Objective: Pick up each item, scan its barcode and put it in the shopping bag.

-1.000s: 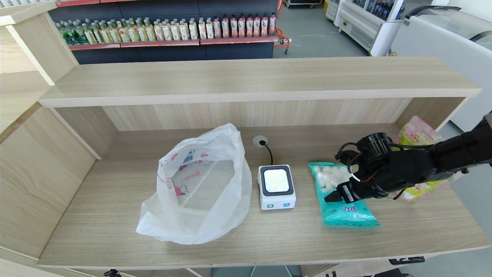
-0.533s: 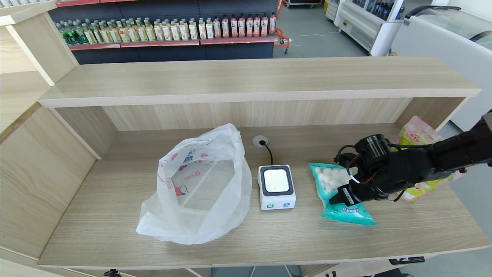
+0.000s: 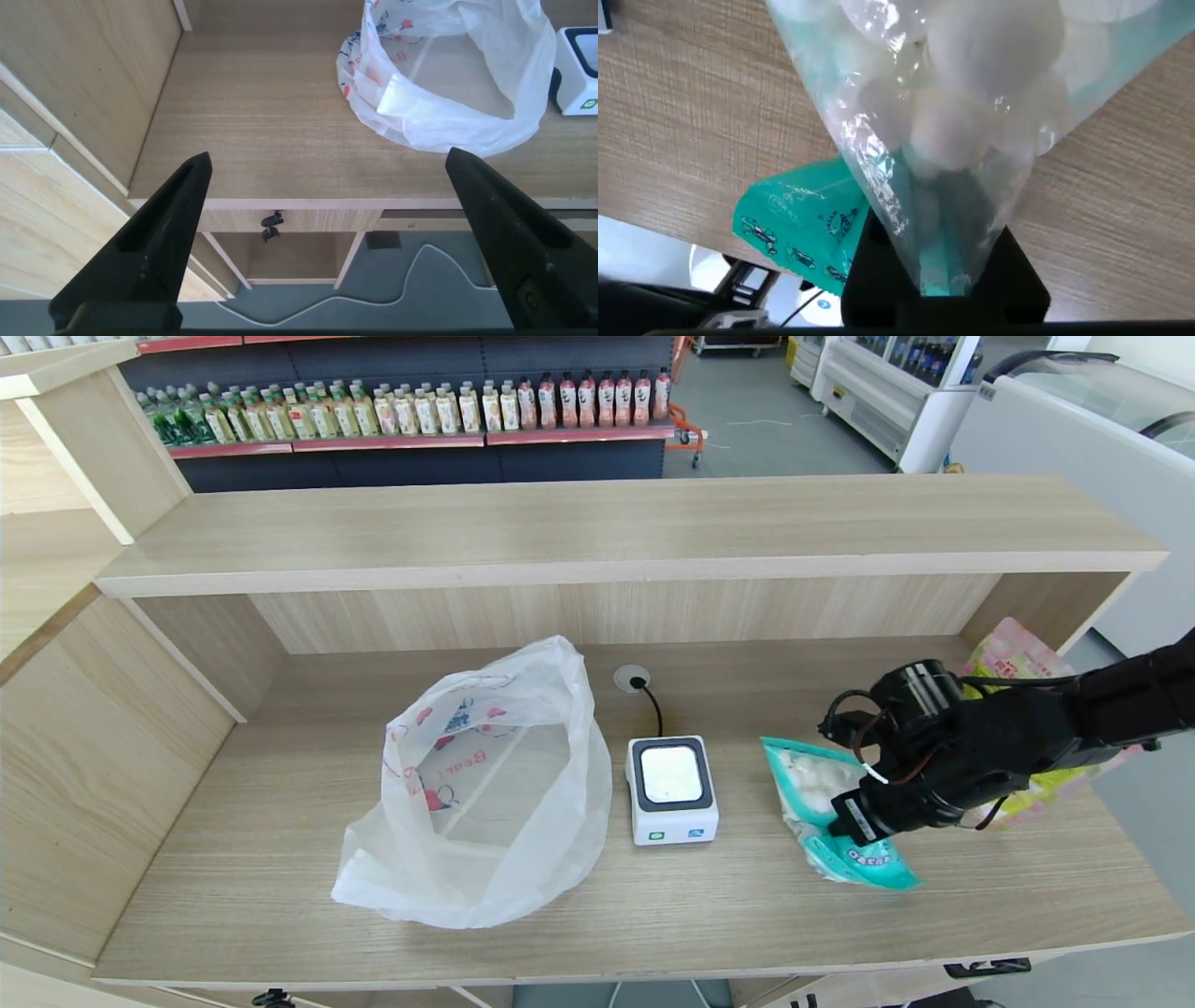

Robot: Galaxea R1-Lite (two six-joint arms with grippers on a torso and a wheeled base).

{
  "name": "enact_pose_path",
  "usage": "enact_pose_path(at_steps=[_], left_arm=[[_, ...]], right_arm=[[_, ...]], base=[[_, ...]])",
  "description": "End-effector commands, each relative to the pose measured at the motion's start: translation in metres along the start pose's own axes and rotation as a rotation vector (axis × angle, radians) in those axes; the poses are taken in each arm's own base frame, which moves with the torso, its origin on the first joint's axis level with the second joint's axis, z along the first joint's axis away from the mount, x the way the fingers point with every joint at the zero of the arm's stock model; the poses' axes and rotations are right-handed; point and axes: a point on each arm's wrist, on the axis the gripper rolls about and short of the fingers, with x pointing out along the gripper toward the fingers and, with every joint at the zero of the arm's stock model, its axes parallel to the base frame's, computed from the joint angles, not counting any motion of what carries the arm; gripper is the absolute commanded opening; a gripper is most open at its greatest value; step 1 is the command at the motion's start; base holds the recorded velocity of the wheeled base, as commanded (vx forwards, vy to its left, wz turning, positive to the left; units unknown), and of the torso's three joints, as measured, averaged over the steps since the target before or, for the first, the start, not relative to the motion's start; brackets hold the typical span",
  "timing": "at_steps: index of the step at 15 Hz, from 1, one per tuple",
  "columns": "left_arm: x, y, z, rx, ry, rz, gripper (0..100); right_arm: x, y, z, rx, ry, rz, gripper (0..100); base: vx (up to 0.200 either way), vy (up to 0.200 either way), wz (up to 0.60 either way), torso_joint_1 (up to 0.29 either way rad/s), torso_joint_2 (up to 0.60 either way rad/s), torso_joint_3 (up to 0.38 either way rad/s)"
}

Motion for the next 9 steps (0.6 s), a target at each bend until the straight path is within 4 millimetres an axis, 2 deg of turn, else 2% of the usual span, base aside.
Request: enact_pose_path(at_steps=[1,2,3,5,6,9], left_arm=[[0.000,0.000,0.000,0.000,0.000,0.000,100],[0.000,0.000,0.000,0.000,0.000,0.000,100],[0.000,0.000,0.000,0.000,0.000,0.000,100],[0.000,0.000,0.000,0.000,0.000,0.000,100],[0.000,0.000,0.000,0.000,0.000,0.000,100],[0.000,0.000,0.000,0.000,0.000,0.000,100]], right_arm=[[-0.022,0.004,0.001,-0.024,-0.052,0.013,0],[-0.037,0.007,0.000,-0.029,-0.092,0.063,0],[-0.042,0.009,0.000,-0.033,-0.109,0.084,0],[-0.077,0.014,-0.002,-0.063,-0.227,0.135,0],[-0.084,0.015,-0.001,-0.079,-0.262,0.144,0],[-0.126,0.022,-0.008,-0.172,-0.398,0.184,0]], base=[[0.000,0.000,0.00,0.000,0.00,0.000],[0.000,0.000,0.00,0.000,0.00,0.000],[0.000,0.000,0.00,0.000,0.00,0.000],[0.000,0.000,0.00,0.000,0.00,0.000],[0.000,0.000,0.00,0.000,0.00,0.000],[0.000,0.000,0.00,0.000,0.00,0.000]])
